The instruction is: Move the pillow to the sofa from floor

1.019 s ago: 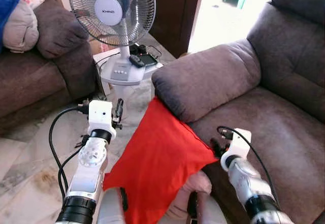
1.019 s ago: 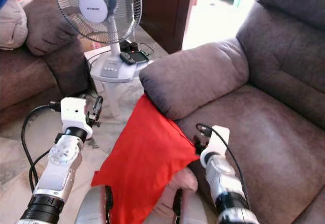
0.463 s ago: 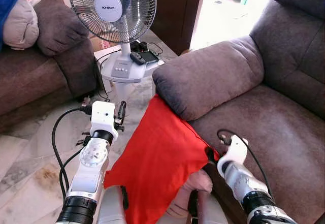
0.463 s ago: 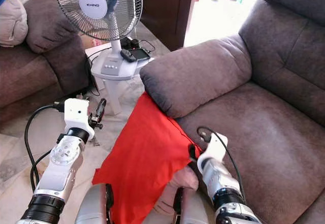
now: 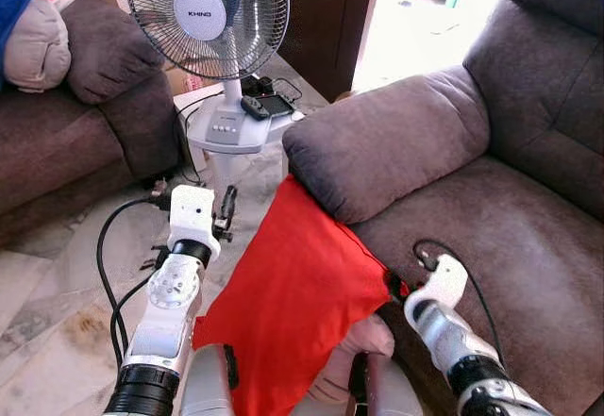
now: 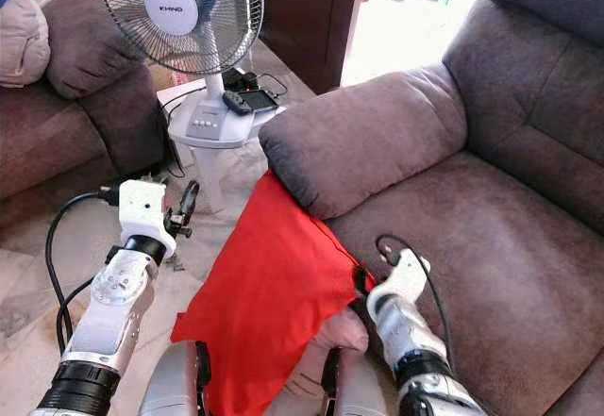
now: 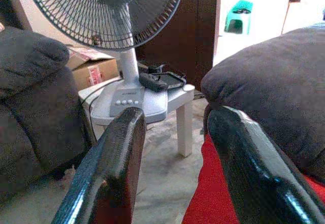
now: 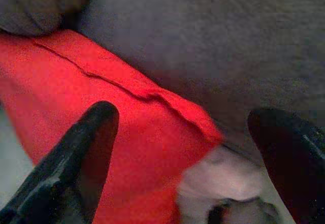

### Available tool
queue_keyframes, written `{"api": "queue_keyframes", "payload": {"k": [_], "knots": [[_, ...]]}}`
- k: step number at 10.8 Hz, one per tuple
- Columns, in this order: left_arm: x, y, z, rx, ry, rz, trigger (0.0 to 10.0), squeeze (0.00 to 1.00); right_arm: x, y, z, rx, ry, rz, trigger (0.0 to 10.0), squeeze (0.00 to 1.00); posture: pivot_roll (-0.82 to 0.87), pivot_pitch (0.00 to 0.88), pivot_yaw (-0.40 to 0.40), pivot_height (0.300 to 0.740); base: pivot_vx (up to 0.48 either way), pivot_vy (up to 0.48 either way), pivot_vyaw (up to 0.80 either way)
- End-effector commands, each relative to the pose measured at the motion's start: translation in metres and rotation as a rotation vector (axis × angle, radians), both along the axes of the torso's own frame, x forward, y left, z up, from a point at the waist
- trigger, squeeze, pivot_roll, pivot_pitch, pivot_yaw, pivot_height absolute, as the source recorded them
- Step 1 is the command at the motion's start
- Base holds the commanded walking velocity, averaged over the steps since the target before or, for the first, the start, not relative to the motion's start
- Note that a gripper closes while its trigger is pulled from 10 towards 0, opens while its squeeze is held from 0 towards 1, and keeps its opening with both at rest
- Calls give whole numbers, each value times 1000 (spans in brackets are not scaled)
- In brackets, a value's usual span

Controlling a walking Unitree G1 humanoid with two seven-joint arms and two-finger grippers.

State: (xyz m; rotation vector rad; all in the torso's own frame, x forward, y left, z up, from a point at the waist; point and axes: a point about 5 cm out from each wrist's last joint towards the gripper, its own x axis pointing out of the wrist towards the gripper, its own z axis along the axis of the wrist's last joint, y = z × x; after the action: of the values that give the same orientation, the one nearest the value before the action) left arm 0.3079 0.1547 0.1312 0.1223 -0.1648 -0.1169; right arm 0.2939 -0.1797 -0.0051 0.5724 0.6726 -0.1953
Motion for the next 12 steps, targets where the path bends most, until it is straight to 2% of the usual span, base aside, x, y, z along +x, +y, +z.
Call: {"api": "queue_keyframes", "payload": {"k": [1,3,5,7,9,10,12], "knots": [[-1,0,1,-15,6,-5,10000,0,-2,1,-3,16,18,-9,10000,0,114,99,-73,593,0,0,0],[-2,1,5,-8,1,-10,10000,0,-10,1,-12,-23,65,-19,10000,0,126,129,-67,593,0,0,0],[-4,1,11,-15,-7,-16,10000,0,-12,4,-14,-4,64,-25,10000,0,135,153,-64,593,0,0,0],[-7,2,22,-46,-65,-18,10000,0,-7,10,-10,45,1,-28,10000,0,144,185,-67,593,0,0,0],[-12,2,19,-39,-48,-14,10000,0,-6,15,-9,78,-19,-19,10000,0,148,224,-70,593,0,0,0],[-15,3,20,-42,-52,-13,10000,0,-5,18,-8,131,-59,-50,10000,0,154,235,-73,593,0,0,0],[-21,5,24,-57,-65,-7,10000,0,-3,21,-3,158,-126,-56,10000,0,162,257,-76,593,0,0,0]]}}
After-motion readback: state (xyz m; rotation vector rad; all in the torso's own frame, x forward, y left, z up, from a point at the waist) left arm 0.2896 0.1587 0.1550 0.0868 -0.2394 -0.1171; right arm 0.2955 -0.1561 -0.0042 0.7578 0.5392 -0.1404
